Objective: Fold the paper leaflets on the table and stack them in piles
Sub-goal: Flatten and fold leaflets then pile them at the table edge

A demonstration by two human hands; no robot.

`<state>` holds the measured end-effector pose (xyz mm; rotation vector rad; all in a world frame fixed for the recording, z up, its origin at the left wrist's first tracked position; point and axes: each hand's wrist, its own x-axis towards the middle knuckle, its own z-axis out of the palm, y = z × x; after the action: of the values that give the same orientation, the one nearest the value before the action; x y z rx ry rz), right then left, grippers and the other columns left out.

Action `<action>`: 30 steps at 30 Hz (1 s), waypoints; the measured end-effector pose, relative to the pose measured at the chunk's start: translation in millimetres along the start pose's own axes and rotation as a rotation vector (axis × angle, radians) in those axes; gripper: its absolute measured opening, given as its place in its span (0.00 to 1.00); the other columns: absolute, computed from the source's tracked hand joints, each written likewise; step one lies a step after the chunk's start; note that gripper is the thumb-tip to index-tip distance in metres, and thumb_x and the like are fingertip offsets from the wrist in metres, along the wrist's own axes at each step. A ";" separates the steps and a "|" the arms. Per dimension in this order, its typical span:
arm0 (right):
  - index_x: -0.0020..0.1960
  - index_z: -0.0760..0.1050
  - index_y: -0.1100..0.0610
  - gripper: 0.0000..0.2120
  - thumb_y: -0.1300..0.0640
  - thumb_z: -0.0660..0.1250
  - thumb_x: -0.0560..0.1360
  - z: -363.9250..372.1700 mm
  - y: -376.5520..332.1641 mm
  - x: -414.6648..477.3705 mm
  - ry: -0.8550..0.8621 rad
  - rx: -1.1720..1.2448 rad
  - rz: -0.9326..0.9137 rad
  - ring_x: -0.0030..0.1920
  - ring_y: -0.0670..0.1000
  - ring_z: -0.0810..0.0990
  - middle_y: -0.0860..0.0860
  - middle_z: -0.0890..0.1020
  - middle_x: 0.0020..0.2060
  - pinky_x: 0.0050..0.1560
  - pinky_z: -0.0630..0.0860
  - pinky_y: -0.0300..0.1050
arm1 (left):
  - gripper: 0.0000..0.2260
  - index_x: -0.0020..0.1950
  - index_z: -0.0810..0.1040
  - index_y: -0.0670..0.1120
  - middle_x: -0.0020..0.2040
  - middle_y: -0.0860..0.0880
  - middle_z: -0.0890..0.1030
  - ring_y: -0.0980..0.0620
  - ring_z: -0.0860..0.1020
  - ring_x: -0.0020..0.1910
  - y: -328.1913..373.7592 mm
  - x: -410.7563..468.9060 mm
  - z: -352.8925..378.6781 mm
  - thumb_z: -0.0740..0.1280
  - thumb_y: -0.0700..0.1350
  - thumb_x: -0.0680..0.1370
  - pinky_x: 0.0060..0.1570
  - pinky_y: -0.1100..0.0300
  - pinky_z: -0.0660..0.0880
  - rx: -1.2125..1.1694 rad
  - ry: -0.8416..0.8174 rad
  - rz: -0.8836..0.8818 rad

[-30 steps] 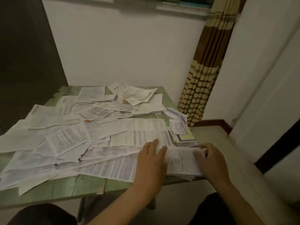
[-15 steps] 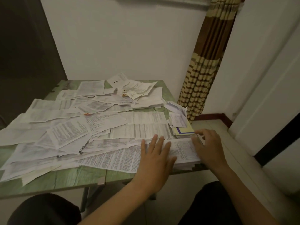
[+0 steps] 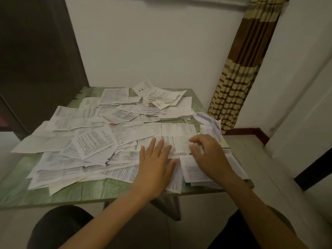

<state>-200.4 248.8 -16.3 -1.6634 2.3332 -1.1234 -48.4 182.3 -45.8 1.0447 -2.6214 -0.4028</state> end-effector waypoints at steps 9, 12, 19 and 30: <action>0.72 0.64 0.56 0.20 0.57 0.55 0.80 72.3 -60.8 26.0 -0.369 -0.224 -0.211 0.73 0.52 0.57 0.52 0.60 0.74 0.71 0.52 0.44 | 0.33 0.75 0.59 0.50 0.78 0.48 0.51 0.48 0.42 0.76 -80.1 -21.6 -33.6 0.38 0.62 0.75 0.73 0.49 0.41 0.036 0.084 -0.214; 0.74 0.59 0.59 0.23 0.60 0.55 0.80 91.3 -78.7 32.7 -0.460 -0.355 -0.317 0.75 0.53 0.50 0.55 0.52 0.76 0.74 0.48 0.46 | 0.22 0.74 0.60 0.52 0.78 0.48 0.47 0.47 0.41 0.76 -96.0 -25.4 -42.6 0.47 0.56 0.82 0.73 0.48 0.40 0.086 0.024 -0.298; 0.75 0.55 0.62 0.25 0.63 0.55 0.78 108.1 -90.8 40.5 -0.528 -0.500 -0.350 0.76 0.53 0.46 0.55 0.48 0.77 0.74 0.42 0.46 | 0.21 0.74 0.60 0.54 0.78 0.47 0.46 0.47 0.42 0.76 -111.1 -36.1 -48.6 0.49 0.57 0.81 0.73 0.48 0.41 0.034 -0.111 -0.309; 0.73 0.61 0.62 0.25 0.61 0.56 0.76 94.5 -98.9 17.5 -0.255 -0.288 -0.444 0.73 0.52 0.58 0.55 0.63 0.73 0.75 0.50 0.44 | 0.20 0.70 0.68 0.48 0.70 0.51 0.69 0.54 0.64 0.70 -106.7 -39.5 -56.2 0.61 0.50 0.79 0.66 0.63 0.58 -0.536 0.306 -0.333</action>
<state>-87.2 170.2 -21.3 -2.3501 2.0981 -0.5799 65.6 127.1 -38.9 1.2251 -1.9136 -0.8808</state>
